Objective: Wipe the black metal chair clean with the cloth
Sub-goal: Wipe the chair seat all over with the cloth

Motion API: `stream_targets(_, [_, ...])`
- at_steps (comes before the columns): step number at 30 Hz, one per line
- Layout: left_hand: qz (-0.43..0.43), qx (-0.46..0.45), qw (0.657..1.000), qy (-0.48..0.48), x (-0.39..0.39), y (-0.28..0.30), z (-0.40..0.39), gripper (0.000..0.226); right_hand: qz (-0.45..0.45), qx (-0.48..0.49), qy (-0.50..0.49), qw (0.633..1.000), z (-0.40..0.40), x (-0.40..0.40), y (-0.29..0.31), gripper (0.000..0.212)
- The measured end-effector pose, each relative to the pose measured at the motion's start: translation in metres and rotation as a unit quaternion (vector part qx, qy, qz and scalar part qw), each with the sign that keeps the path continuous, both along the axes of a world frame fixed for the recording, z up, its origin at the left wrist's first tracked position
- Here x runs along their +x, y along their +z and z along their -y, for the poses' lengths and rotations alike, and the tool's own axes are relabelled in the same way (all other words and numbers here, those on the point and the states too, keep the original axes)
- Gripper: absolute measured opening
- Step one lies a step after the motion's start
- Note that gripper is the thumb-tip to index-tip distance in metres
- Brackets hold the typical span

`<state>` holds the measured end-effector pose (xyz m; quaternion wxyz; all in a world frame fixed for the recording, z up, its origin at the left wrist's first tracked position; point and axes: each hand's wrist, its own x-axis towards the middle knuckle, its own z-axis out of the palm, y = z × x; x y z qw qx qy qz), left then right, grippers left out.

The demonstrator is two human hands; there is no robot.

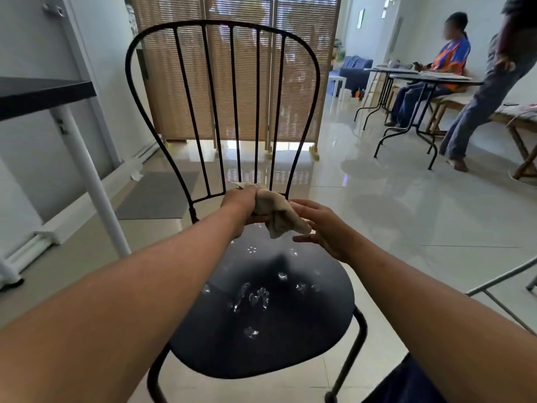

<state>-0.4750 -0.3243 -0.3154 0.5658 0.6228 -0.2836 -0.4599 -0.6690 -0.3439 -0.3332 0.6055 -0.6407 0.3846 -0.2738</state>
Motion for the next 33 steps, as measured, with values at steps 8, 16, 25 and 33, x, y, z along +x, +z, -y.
stream_targets(8, [0.014, 0.014, 0.997, 0.076, 0.013, -0.006, 0.006, 0.062, -0.049, -0.188, 0.012, 0.981, 0.000, 0.012, 0.001, 0.036])
stream_targets(16, [0.018, -0.076, 0.990, -0.116, 0.018, 0.015, -0.024, 0.033, -0.071, -0.268, -0.135, 0.951, 0.009, 0.016, 0.031, 0.033])
stream_targets(25, [0.275, -0.058, 0.945, -0.165, 0.020, 0.023, -0.029, 0.028, -0.167, -0.350, -0.100, 0.916, 0.030, 0.024, 0.075, 0.027])
stream_targets(33, [0.452, -0.013, 0.869, -0.202, 0.031, 0.034, -0.010, 0.032, -0.298, -0.421, -0.079, 0.853, 0.055, 0.020, 0.085, 0.030])
